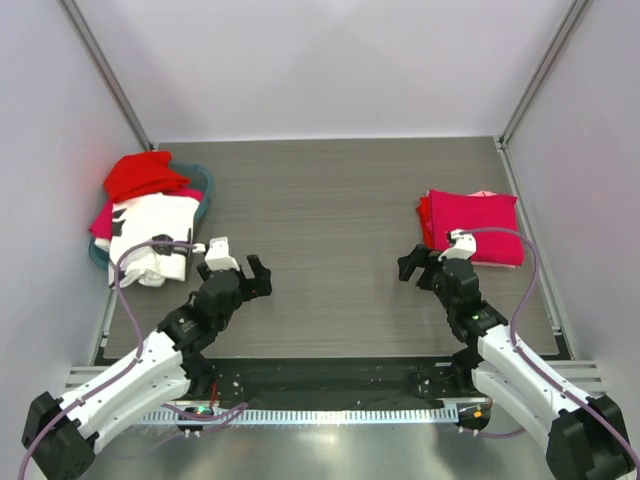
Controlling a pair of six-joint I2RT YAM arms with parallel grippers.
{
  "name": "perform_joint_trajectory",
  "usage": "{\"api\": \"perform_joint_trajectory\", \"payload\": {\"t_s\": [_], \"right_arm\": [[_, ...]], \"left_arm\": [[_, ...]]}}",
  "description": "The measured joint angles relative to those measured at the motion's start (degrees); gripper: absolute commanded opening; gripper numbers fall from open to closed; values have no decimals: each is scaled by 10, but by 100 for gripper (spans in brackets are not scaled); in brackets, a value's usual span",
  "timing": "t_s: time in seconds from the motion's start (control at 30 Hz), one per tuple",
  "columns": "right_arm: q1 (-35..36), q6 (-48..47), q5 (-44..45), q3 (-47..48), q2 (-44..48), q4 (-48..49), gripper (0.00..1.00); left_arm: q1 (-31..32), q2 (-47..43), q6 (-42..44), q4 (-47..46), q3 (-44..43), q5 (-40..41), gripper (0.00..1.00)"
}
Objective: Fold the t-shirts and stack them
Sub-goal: Grab the tshirt from the pile
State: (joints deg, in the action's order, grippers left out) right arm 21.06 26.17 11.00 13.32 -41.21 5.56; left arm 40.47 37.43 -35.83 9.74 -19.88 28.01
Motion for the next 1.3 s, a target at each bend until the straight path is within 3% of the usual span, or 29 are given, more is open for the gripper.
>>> {"api": "perform_joint_trajectory", "payload": {"t_s": [0.2,0.43,0.73,0.97,1.03,1.1,1.13,1.3], "right_arm": [[0,5,9,0,18,1,100],[0,8,9,2,-25,2,100],[0,8,7,4,-34,0,100],[0,8,4,4,-34,0,100],[0,8,3,4,-34,0,100],[0,8,2,4,-34,0,99],[0,8,2,4,-34,0,100],[0,10,12,4,-24,-10,100]], "left_arm": [[0,6,-23,13,-1,51,100],[-41,141,-151,181,-126,135,100],[-314,241,-242,320,-335,93,87],[-513,261,-278,334,-371,24,78],[-543,272,-288,334,-371,3,77],[-563,288,-301,333,-370,-13,67],[-570,297,-307,333,-369,-20,57],[-595,332,-325,326,-366,-31,40]]}}
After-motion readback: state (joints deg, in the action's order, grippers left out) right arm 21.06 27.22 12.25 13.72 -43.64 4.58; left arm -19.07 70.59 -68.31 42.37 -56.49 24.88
